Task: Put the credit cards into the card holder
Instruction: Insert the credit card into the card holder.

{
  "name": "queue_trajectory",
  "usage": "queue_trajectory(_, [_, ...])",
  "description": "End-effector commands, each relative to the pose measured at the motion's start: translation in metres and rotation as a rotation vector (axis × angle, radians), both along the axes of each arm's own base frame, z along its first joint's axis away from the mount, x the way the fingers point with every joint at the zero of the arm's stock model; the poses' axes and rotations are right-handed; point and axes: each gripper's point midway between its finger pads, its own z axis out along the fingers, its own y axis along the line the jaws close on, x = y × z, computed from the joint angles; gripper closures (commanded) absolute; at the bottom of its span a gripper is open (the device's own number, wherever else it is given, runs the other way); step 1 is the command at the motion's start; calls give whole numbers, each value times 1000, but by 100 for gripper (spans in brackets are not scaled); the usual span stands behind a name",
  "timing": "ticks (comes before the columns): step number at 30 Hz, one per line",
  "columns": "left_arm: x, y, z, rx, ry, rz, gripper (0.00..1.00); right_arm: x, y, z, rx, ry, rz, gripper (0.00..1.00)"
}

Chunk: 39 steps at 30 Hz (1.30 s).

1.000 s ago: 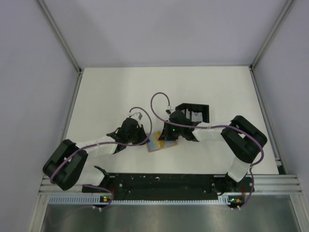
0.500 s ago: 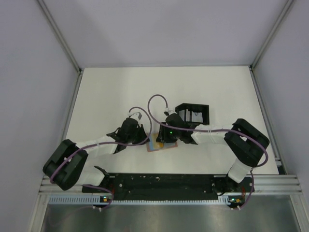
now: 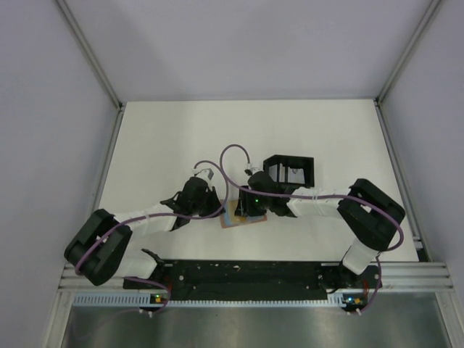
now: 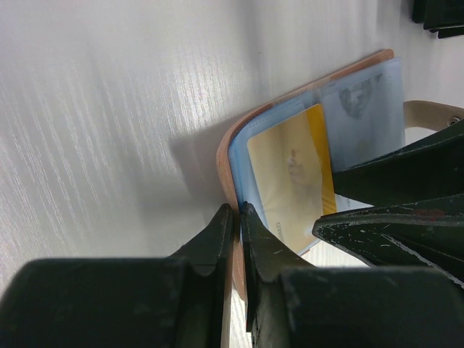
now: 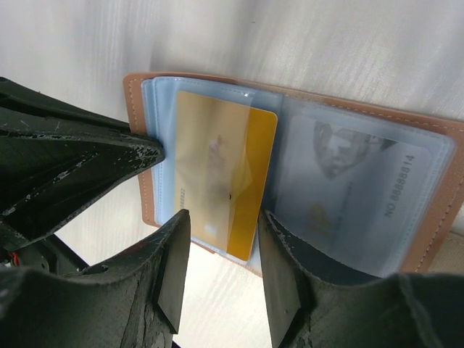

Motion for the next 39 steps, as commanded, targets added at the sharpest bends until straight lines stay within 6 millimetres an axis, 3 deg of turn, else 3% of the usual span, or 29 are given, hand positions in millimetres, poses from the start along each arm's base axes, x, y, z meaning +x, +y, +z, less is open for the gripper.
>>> queue_trajectory(1, [1, 9, -8, 42, -2, 20, 90, -6, 18, 6, 39, -8, 78, 58])
queue_trajectory(12, [0, 8, -8, 38, -4, 7, 91, 6, 34, 17, 55, -77, 121, 60])
queue_trajectory(24, [1, 15, -6, 59, -19, 44, 73, 25, 11, 15, -35, -120, -29, 55])
queue_trajectory(32, [2, 16, -7, 63, -20, 44, 97, 35, 17, 17, -9, -115, -54, 53])
queue_trajectory(39, [2, 13, -11, 65, -8, 25, 100, 34, 34, 19, 42, -92, 14, 53])
